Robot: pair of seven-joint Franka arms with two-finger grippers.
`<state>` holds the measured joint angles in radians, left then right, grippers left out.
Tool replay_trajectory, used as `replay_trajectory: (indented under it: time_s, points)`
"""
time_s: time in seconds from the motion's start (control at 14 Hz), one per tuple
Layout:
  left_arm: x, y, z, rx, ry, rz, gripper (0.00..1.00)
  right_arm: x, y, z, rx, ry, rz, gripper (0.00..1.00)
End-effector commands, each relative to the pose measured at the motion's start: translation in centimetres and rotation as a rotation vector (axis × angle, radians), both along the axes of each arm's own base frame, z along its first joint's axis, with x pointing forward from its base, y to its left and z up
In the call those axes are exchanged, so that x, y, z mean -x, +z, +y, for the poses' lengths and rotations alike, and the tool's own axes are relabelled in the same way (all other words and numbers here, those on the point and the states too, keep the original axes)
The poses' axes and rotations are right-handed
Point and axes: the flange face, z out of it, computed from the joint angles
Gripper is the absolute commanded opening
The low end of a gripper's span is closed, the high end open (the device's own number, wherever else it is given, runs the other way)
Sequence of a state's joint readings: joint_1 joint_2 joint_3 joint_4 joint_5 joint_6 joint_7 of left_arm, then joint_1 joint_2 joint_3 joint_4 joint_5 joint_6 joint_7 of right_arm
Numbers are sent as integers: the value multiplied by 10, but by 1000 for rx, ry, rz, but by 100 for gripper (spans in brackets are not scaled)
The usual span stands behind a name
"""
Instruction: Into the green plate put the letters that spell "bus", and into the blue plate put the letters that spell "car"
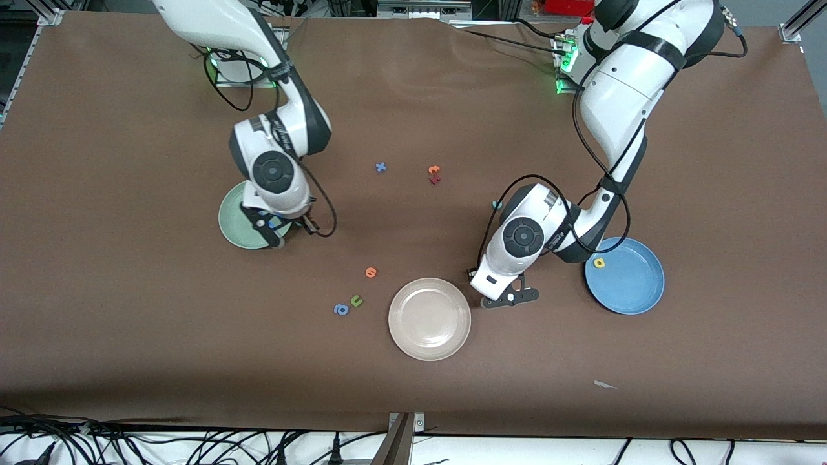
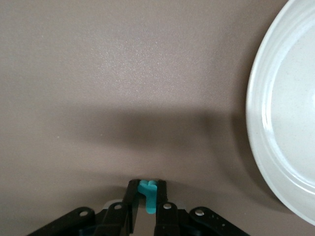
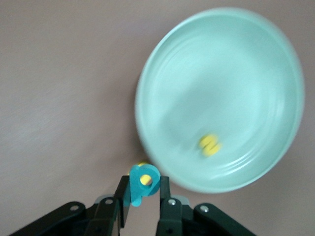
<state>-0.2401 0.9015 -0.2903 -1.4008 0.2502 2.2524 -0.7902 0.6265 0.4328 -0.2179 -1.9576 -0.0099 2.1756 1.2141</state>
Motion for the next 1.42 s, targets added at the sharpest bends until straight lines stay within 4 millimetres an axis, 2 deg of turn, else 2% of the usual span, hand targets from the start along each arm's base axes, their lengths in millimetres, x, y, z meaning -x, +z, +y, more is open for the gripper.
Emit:
replay_trajectory:
  time_s: [0.0,0.14,0.21,0.28,0.36,0.43,0.57,0.64,0.78,0.85,0.93,1.07,1.14,1.21,1.28,1.35]
  points:
    - [-5,1,-2,-1,1,4,0,19,-10,-55,-2,84,82,15]
    - [-8,12,7,-19,-15,18,0,25,-22,-83,0,125,122,18]
    - [-9,20,19,-40,-48,56,0,26,-27,-89,2,132,127,34]
    - [-18,34,32,-53,-72,72,0,26,-29,-90,4,132,130,63]
    - [-29,49,49,-65,-86,82,0,25,-28,-90,4,130,128,86]
    - [-33,55,63,-78,-121,112,0,21,-22,-88,3,120,118,95]
    - [-41,71,103,-93,-214,148,0,10,-5,-78,-8,121,86,98]
    - [-44,70,125,-93,-257,172,0,6,2,-68,-16,141,76,98]
    - [-48,68,169,-124,-352,228,0,15,5,-23,-41,224,72,98]
    - [-51,67,188,-154,-403,234,0,16,6,-11,-48,236,61,98]
    - [-54,65,206,-168,-443,241,0,14,8,0,-53,225,45,98]
    - [-58,59,238,-196,-514,256,0,11,6,8,-41,24,-9,97]
    - [-60,58,249,-207,-547,262,10,11,5,12,-38,-76,-49,98]
    - [-59,57,250,-202,-590,269,60,8,5,10,-34,-159,-75,98]
    - [-58,56,244,-197,-628,273,100,8,4,8,-25,-233,-83,98]
    - [-57,58,234,-176,-614,265,100,11,-5,4,2,-334,-81,98]
